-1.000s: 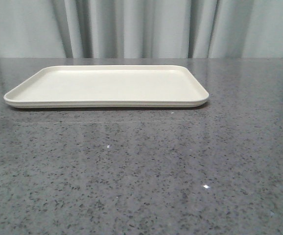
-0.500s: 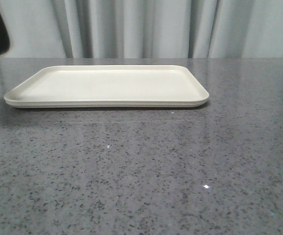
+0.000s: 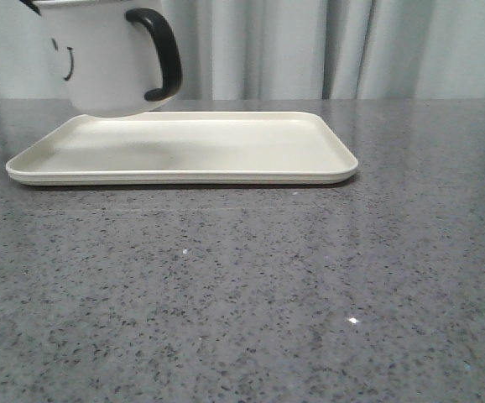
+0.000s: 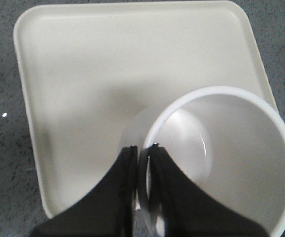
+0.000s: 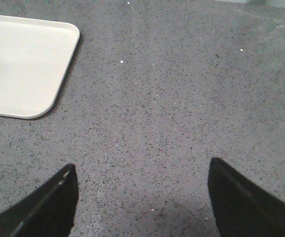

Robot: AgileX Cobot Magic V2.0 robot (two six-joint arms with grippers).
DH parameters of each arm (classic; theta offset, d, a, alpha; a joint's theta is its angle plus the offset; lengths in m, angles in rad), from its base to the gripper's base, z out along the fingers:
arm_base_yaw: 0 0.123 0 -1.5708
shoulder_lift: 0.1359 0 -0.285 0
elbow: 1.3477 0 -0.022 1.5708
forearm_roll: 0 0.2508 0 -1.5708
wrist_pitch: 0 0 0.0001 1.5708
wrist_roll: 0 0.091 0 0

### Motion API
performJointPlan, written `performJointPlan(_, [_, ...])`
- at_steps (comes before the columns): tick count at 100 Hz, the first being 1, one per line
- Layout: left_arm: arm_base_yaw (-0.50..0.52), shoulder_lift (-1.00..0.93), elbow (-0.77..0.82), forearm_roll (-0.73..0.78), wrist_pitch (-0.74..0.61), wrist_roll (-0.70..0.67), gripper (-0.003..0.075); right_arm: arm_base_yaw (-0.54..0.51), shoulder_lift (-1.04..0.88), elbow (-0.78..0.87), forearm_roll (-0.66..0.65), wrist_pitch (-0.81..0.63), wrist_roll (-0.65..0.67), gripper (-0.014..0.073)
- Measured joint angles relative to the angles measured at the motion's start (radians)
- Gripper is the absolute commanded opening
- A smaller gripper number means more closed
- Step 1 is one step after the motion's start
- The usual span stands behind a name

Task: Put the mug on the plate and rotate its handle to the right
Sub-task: 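Lift the mug with the left gripper and carry it over the cream tray, then set the mug down on the tray, open the left gripper, withdraw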

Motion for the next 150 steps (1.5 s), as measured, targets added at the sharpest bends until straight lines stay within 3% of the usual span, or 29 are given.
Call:
performJointPlan(48, [-0.097,0.23,-0.136,0.0,0.008,-0.022,-0.002,0.0,0.0,0.0,0.0,-0.002,0.0,0.0551])
performJointPlan(115, [-0.1,0.248,-0.139,0.0,0.008,-0.024,-0.0011,0.0,0.0,0.0,0.002,-0.002,0.0,0.0551])
performJointPlan(128, [-0.1,0.248,-0.139,0.0,0.008,-0.024,0.0069,0.0,0.0,0.0,0.002,-0.002,0.0,0.0551])
performJointPlan(150, [-0.1,0.248,-0.139,0.0,0.004,-0.024,0.033,0.0,0.0,0.0,0.002,-0.002,0.0,0.0551])
